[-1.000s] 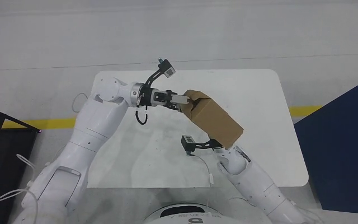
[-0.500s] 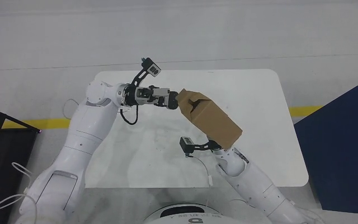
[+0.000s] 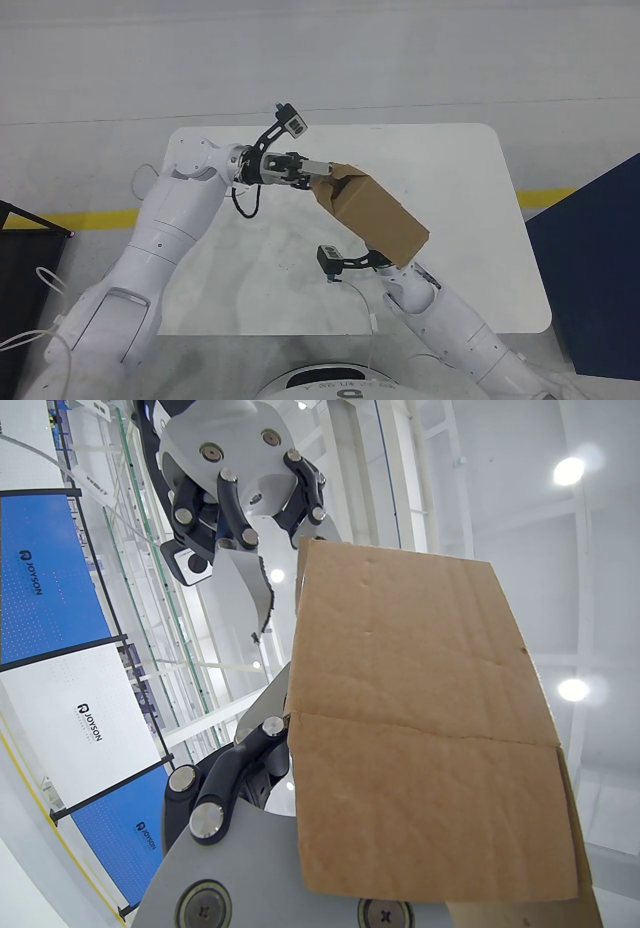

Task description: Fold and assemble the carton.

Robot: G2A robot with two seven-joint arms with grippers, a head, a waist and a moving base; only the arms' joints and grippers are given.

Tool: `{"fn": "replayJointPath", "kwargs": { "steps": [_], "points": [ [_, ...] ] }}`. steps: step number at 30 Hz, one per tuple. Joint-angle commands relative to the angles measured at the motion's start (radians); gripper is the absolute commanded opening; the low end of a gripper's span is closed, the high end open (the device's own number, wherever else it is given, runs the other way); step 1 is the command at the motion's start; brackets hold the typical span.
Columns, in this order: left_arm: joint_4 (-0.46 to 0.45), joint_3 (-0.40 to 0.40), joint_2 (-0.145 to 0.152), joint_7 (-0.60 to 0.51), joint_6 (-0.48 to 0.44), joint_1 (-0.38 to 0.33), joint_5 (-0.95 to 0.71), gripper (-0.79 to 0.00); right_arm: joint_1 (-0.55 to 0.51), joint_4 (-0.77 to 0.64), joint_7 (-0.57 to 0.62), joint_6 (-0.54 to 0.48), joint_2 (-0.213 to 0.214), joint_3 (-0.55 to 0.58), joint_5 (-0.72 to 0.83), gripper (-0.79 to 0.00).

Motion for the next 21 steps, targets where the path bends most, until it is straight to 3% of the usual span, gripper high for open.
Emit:
{"fn": "replayJointPath", "kwargs": {
  "steps": [1, 2, 4, 6, 11, 12, 13, 18, 21],
  "points": [
    [0.007, 0.006, -0.004, 0.001, -0.001, -0.007, -0.001, -0.579, 0.003, 0.001, 0.006, 0.0, 0.001, -0.003, 0.0, -0.785],
    [0.009, 0.009, -0.006, -0.001, 0.001, -0.01, -0.001, -0.677, 0.005, 0.001, 0.009, 0.0, 0.001, -0.005, 0.0, -0.785],
    [0.012, 0.011, -0.008, -0.003, 0.003, -0.015, -0.001, -0.77, 0.009, 0.003, 0.016, 0.0, 0.003, -0.007, 0.0, -0.785],
    [0.011, 0.008, -0.009, -0.005, 0.005, -0.02, 0.001, -0.782, 0.012, 0.006, 0.023, 0.0, 0.004, -0.01, 0.0, -0.785],
    [-0.001, -0.018, -0.004, -0.005, 0.005, -0.015, 0.003, -0.317, 0.023, 0.016, 0.035, 0.0, 0.007, -0.019, 0.0, -0.785],
    [-0.001, -0.028, -0.001, -0.003, 0.003, -0.01, 0.001, -0.089, 0.026, 0.019, 0.039, 0.0, 0.007, -0.02, 0.0, -0.785],
    [-0.002, -0.038, 0.002, -0.003, 0.003, -0.004, 0.0, -0.015, 0.029, 0.022, 0.041, 0.0, 0.007, -0.021, 0.0, -0.785],
    [-0.007, -0.099, 0.021, -0.001, 0.001, 0.041, -0.002, 0.0, 0.037, 0.041, 0.054, 0.0, 0.011, -0.017, 0.0, -0.785],
    [-0.016, -0.131, 0.032, 0.006, -0.006, 0.069, 0.004, -0.071, 0.037, 0.045, 0.059, 0.0, 0.013, -0.016, 0.0, -0.785]
  ]
}}
